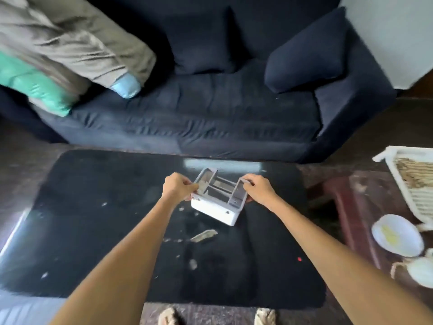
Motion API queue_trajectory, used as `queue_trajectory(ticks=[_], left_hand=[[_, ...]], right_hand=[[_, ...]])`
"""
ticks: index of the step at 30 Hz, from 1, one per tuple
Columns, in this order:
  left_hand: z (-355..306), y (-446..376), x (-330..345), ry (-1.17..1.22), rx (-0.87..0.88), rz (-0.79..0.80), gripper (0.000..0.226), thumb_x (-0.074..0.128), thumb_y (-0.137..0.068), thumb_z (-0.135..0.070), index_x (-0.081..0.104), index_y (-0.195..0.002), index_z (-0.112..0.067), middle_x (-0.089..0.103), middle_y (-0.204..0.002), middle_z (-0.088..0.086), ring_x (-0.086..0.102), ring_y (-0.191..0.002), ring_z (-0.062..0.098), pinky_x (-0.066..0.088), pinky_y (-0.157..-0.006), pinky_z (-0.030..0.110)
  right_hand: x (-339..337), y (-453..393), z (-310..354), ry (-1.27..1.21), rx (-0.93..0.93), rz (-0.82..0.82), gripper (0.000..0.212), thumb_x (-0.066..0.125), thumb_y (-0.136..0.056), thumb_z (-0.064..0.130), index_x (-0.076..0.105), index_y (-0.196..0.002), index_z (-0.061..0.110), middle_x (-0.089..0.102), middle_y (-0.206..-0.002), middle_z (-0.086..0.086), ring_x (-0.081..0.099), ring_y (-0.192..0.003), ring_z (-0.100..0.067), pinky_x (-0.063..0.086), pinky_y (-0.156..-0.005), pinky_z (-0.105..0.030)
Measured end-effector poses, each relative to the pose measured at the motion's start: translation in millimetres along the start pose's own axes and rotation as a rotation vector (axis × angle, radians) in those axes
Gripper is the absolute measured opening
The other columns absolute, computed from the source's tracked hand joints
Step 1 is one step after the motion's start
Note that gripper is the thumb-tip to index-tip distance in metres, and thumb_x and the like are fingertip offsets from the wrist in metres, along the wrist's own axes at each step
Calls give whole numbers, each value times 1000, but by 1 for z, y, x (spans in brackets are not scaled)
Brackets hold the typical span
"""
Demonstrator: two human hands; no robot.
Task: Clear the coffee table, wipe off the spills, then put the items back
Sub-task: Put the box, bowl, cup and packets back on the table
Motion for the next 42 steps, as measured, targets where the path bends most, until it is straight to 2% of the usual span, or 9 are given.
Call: queue_trajectory(ticks=[5,8,12,16,24,31,36,39,42], left_hand=[[101,-1,-86,64,-77,-79,15,59,-80,-13,72,-74,-10,62,-56,1,59,-50,11,48,-55,19],[150,-5,-126,69,-111,-122,13,59,-76,-10,70,-70,-13,64,-62,3,60,-58,16,48,-63,21],[212,-8,-167,104,-162,-230,17,64,-71,-1,72,-83,-9,68,-77,7,61,-74,17,48,-71,22],[248,-23,-196,155,-199,-310,28,67,-67,2,72,-94,-5,72,-94,14,68,-93,26,55,-84,32],[259,-67,-237,262,-241,-489,29,63,-73,8,67,-101,-1,69,-101,11,66,-96,25,45,-80,23],[295,-111,-255,313,-295,-444,29,62,-66,15,66,-85,-6,70,-95,17,68,-92,33,56,-82,48],[321,-132,-261,366,-371,-456,32,66,-67,10,55,-60,-19,64,-71,4,66,-80,28,57,-79,47],[331,-130,-259,427,-395,-475,37,66,-66,15,54,-59,-20,69,-83,16,62,-77,22,56,-79,45],[335,-131,-260,447,-394,-468,38,65,-65,16,54,-60,-19,71,-90,18,65,-79,25,54,-78,42]], right_hand=[[108,-7,72,14,-87,63,25,45,-87,3,66,-99,12,64,-91,-6,66,-81,-26,58,-69,-38],[159,-12,112,41,-157,35,25,47,-88,5,65,-104,11,61,-90,1,58,-78,-18,48,-66,-26],[227,-17,160,-17,-310,13,25,48,-84,0,67,-99,8,65,-91,0,52,-70,-7,36,-58,-11],[269,-36,193,-34,-389,21,25,47,-83,-2,67,-96,6,66,-92,-5,53,-76,-12,36,-67,-19],[301,-82,238,-63,-488,17,12,57,-76,-2,64,-82,6,66,-81,-4,59,-69,-20,44,-62,-24],[325,-108,258,-66,-529,83,7,63,-75,11,67,-81,13,66,-81,-2,62,-71,-17,53,-70,-41],[339,-102,256,-136,-571,77,18,69,-71,26,62,-85,16,60,-88,3,59,-80,-17,54,-69,-42],[348,-93,247,-116,-563,93,35,74,-66,34,56,-91,17,52,-98,6,57,-88,-14,55,-68,-37],[351,-91,251,-91,-547,74,38,72,-65,35,53,-92,16,50,-99,5,54,-86,-11,55,-66,-33]])
Point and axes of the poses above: each hand's wrist, its own y-axis away from the middle knuckle, its own x-axis out of the palm, z = x × y, the point moved 6 cm from there along -y, towards the middle knuckle
